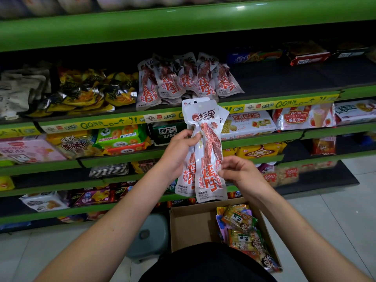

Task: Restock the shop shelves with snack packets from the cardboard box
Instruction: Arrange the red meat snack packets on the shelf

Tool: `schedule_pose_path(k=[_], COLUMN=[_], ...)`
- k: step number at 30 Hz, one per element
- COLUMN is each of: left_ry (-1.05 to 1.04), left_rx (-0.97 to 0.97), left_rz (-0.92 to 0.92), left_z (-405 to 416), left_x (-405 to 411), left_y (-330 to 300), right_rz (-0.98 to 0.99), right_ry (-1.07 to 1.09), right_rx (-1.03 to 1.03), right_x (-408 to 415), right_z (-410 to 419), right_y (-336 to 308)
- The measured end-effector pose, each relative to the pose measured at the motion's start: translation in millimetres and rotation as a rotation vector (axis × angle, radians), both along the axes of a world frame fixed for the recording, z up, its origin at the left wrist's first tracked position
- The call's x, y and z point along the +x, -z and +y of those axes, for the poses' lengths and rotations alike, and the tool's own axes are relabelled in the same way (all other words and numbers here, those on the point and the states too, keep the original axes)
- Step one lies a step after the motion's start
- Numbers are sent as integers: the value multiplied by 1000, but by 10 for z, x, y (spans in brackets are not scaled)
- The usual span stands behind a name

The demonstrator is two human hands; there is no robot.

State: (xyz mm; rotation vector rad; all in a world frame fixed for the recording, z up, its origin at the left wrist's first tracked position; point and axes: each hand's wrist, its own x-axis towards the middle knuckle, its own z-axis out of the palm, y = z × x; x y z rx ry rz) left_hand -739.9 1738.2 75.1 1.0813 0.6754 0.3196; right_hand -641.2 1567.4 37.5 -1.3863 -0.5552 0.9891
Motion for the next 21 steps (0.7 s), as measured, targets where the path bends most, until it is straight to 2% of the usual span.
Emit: schedule_pose_path(k=[21], left_ry=[-16], left_rx=[27], left_rz=[11], left_z=[25], left_x=[70], left_y=[-18], right_rz=[-42], right_ry=[22], right_rx=[-55], right_x=[18], right_z=[-28], right_y=[-14])
